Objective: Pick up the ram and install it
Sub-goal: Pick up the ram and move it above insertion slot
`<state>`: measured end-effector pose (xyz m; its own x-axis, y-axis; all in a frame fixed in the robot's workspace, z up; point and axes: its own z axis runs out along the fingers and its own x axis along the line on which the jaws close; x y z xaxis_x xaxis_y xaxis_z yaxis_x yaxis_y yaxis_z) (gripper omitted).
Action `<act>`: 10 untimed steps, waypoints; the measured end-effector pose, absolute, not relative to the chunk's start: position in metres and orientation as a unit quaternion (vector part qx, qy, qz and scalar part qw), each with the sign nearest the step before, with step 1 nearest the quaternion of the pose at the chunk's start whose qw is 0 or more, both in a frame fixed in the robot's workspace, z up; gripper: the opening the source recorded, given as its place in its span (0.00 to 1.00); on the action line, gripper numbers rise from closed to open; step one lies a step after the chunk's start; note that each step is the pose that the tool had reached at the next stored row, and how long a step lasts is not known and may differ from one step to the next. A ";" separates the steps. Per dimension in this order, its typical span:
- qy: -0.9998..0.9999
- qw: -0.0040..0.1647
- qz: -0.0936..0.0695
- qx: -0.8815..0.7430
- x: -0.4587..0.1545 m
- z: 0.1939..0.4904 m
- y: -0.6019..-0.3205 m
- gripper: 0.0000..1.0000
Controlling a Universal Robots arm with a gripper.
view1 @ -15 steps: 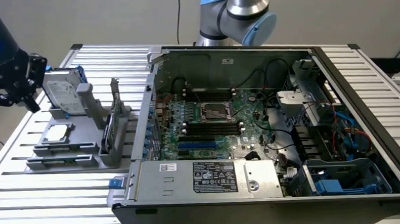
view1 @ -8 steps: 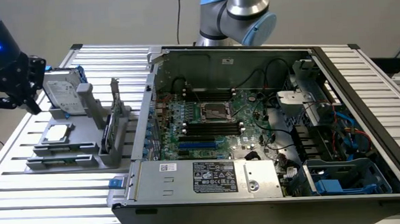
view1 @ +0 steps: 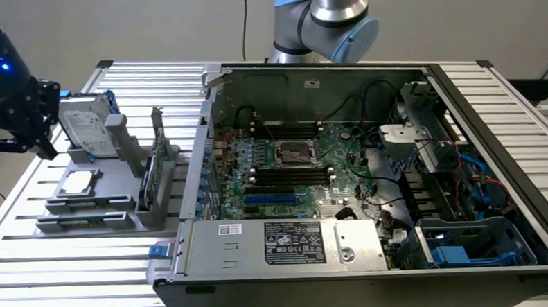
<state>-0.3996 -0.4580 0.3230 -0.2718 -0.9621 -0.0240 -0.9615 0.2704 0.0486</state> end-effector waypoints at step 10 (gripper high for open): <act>-0.740 0.008 -0.026 0.672 -0.400 0.317 -0.458 0.11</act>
<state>-0.3996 -0.4580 0.3174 -0.0980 -0.9949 -0.0230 -0.9941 0.0968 0.0497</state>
